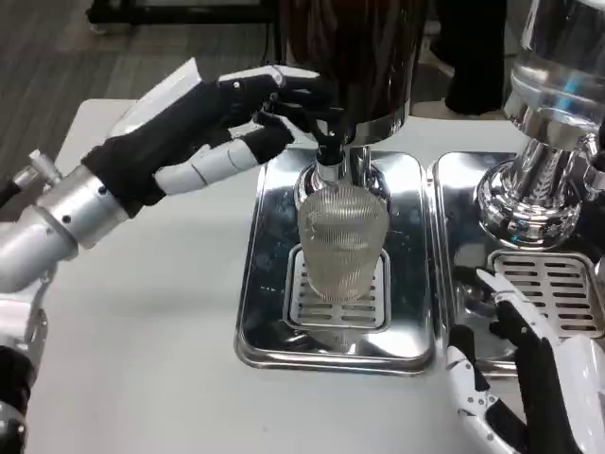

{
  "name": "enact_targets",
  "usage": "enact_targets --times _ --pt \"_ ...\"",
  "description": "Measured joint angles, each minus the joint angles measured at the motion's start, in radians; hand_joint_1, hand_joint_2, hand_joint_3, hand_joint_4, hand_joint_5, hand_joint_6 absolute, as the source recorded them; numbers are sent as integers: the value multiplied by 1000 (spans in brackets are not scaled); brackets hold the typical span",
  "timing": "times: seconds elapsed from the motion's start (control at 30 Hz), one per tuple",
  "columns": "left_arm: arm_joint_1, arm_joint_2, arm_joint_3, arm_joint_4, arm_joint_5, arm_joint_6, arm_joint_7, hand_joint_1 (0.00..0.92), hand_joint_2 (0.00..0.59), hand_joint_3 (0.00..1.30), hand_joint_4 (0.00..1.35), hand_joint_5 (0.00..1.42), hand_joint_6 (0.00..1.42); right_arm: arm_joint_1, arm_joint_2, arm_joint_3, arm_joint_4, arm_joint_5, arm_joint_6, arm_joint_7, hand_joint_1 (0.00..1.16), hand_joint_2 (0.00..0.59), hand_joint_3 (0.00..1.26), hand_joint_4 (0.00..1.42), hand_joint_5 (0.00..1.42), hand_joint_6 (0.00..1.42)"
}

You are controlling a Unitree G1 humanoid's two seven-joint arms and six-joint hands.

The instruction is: Grasp the cup under the faucet to collect the drink, then remove the cup.

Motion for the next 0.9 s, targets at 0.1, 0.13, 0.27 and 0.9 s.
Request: enact_targets --times 0.1,0.13,0.27,0.9 --pt "-9 -2 -3 8 7 0 -4 0 53 320 318 370 410 0 1 -1 0 2 0 0 428 511 250 164 159 345" --pt "-12 -2 -3 8 9 0 -6 0 52 321 318 370 407 1 1 -1 0 3 0 0 427 512 250 164 159 345" --pt "-25 -2 -9 9 30 -3 -17 0 53 330 332 370 379 0 2 -1 5 8 0 0 426 515 250 164 159 345" --pt "-30 29 -9 2 78 -92 -21 0 50 353 347 356 335 -19 3 -1 30 18 0 0 412 508 250 164 169 345"
